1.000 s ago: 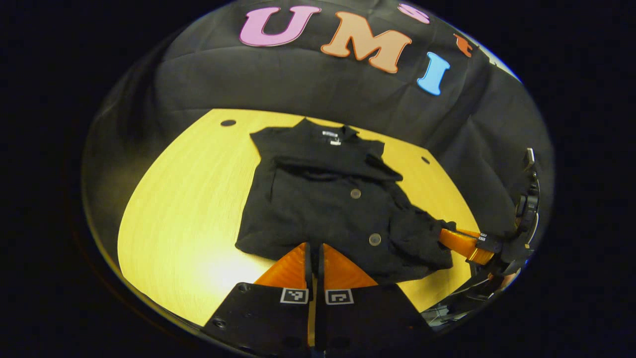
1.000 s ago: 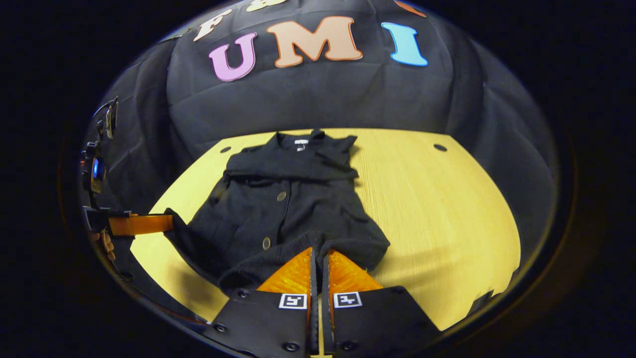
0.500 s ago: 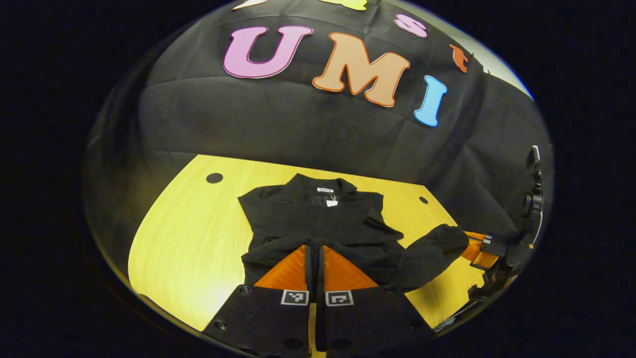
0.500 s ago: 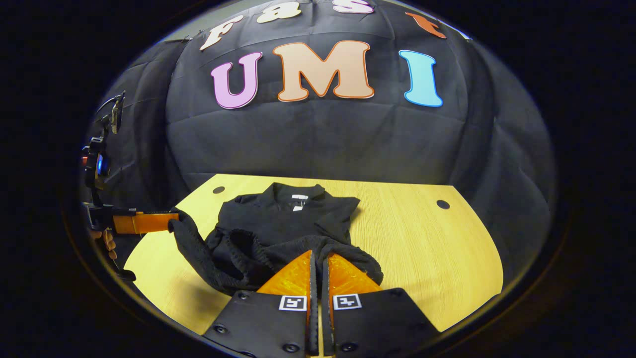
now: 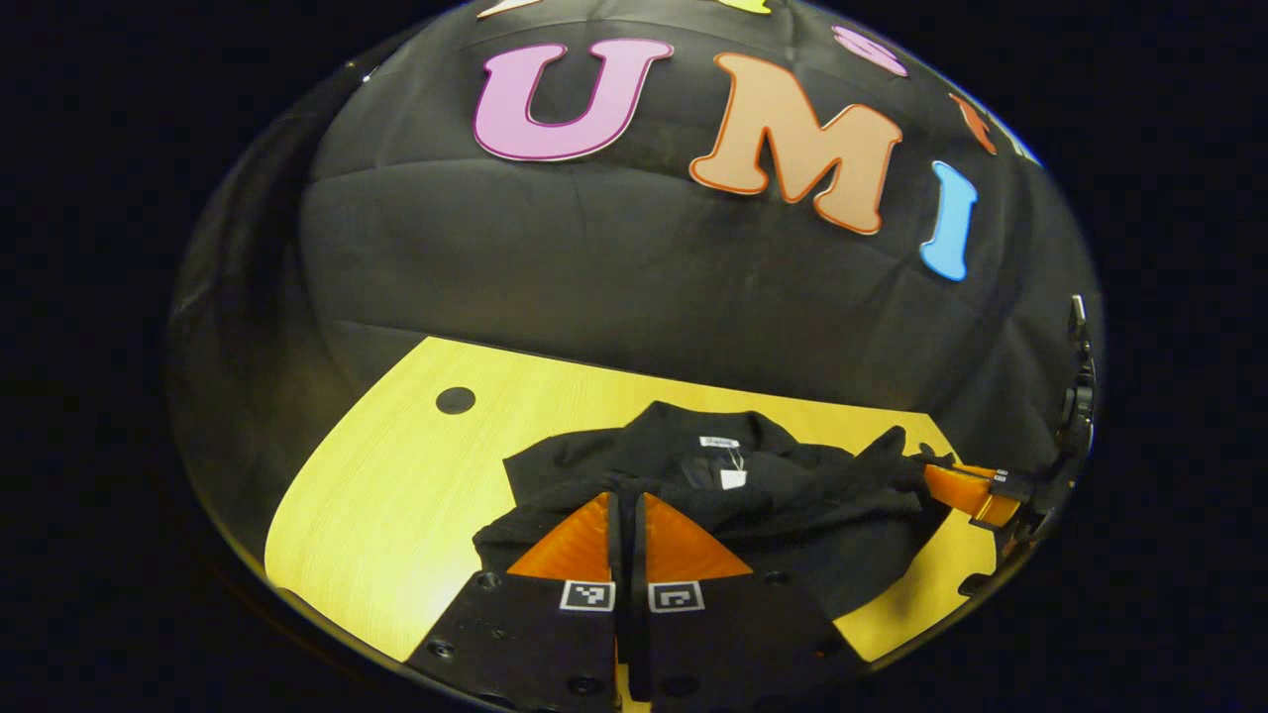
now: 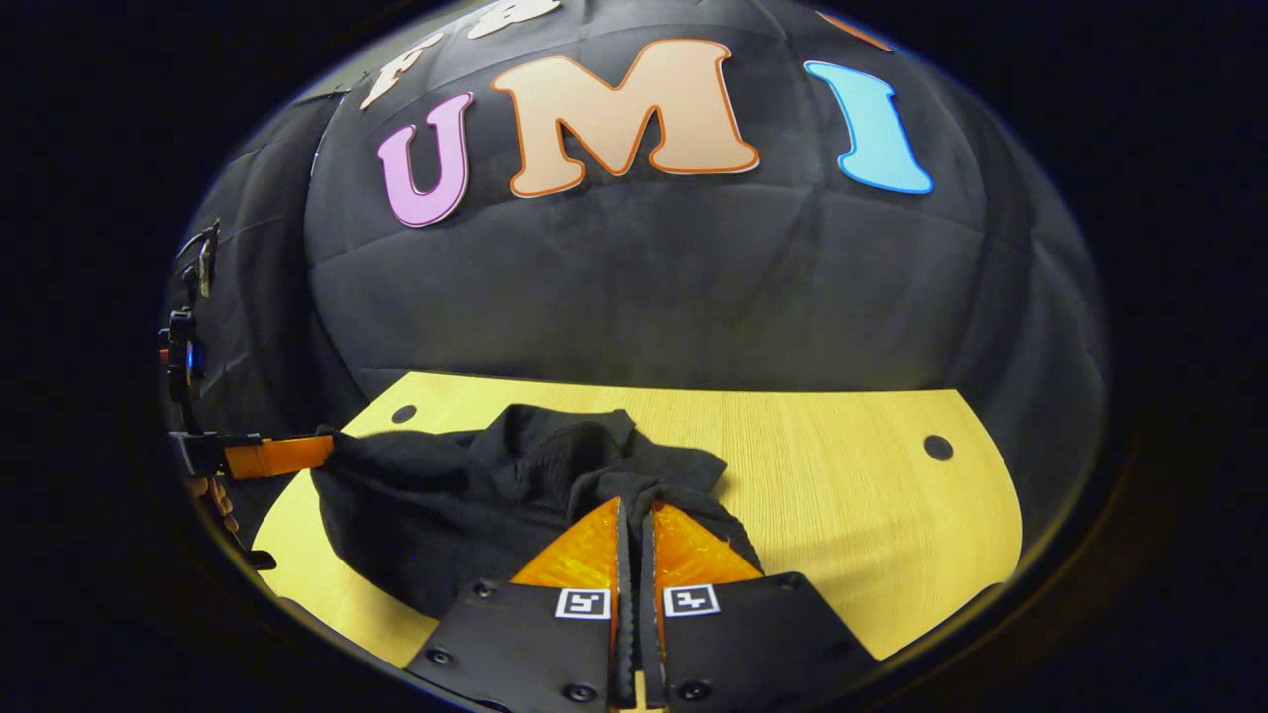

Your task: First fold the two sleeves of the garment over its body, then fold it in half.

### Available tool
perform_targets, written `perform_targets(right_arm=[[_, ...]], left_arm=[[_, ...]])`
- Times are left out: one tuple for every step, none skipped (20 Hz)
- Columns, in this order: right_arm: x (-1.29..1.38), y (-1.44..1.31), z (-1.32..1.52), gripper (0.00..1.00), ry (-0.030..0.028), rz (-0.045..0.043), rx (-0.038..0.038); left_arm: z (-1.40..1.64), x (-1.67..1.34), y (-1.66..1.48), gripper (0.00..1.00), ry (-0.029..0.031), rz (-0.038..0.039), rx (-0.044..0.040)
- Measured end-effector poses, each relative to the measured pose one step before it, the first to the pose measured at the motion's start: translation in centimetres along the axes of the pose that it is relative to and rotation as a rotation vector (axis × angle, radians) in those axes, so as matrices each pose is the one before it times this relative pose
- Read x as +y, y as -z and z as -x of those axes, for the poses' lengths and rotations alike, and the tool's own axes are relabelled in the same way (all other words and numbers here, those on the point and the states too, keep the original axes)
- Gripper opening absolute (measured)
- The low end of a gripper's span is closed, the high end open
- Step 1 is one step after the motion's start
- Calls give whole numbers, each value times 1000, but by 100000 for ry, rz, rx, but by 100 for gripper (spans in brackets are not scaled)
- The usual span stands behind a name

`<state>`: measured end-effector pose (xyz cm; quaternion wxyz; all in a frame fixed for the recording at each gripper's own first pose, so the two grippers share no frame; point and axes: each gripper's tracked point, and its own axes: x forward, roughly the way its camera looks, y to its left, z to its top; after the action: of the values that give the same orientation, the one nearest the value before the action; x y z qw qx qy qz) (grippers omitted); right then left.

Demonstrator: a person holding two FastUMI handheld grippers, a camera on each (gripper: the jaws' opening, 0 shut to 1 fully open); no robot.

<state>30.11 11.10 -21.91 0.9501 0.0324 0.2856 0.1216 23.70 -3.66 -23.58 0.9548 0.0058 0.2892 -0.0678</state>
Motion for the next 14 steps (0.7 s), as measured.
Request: perform_targets(right_arm=[[-52, -736, -1351, 5, -995, -109, -213], [-203, -541, -1184, 5, -617, 308, 63], [-158, -397, -1298, 5, -331, 724, 675], [-168, -142, -1094, 5, -90, 326, 705], [-105, -147, -922, 5, -278, -361, 530], [-57, -9, -864, 5, -280, -726, 578], [-81, 56, -831, 5, -330, -594, 366], [-118, 179, -502, 3, 124, -92, 431], [-203, 205, -532, 5, 245, 44, 635], [-66, 266, -542, 5, 260, 26, 707], [-81, 367, -512, 5, 114, -189, 953], [20, 365, -252, 5, 133, -54, 1051], [-102, 220, -284, 5, 239, 114, 641], [-49, 348, -110, 5, 20, -136, 731]], left_arm=[[-1199, 70, -173, 0, -1204, 672, 326], [-1259, 234, -28, 0, -1600, -129, 388], [-1078, 173, 65, 0, -1336, 206, 1157], [-977, -15, 40, 0, -816, 921, 264], [-974, 40, -16, 0, -513, 1233, 97], [-958, 84, -47, 0, -598, 709, 213], [-765, 261, 210, 0, -1043, 189, 513], [-657, 196, 153, 0, -819, 60, 526], [-625, 144, 180, 0, -551, 212, 428], [-440, 127, 266, 0, -540, -267, 678], [-390, 96, 210, 0, -735, -655, 426], [-422, 137, 258, 0, -688, -671, 573], [-234, 16, 343, 0, -346, -327, 863], [-218, -55, 324, 0, -46, 169, 761]])
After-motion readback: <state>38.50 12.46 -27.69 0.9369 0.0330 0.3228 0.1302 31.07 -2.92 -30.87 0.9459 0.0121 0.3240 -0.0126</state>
